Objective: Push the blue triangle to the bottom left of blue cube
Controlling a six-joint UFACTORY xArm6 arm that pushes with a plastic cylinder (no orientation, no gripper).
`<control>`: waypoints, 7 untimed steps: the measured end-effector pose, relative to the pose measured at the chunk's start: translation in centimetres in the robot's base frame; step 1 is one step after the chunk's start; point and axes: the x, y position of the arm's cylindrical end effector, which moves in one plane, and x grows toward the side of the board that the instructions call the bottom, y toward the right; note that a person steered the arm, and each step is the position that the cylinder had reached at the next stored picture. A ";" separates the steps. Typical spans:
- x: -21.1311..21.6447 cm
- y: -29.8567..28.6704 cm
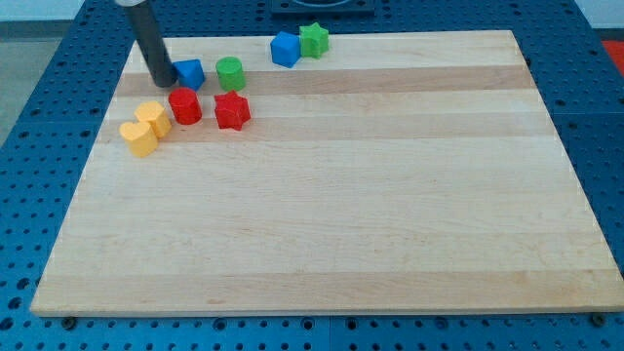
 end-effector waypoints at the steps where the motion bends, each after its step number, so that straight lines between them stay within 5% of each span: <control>1: 0.0 1.8; 4: 0.0 13.5; 7: 3.7 12.5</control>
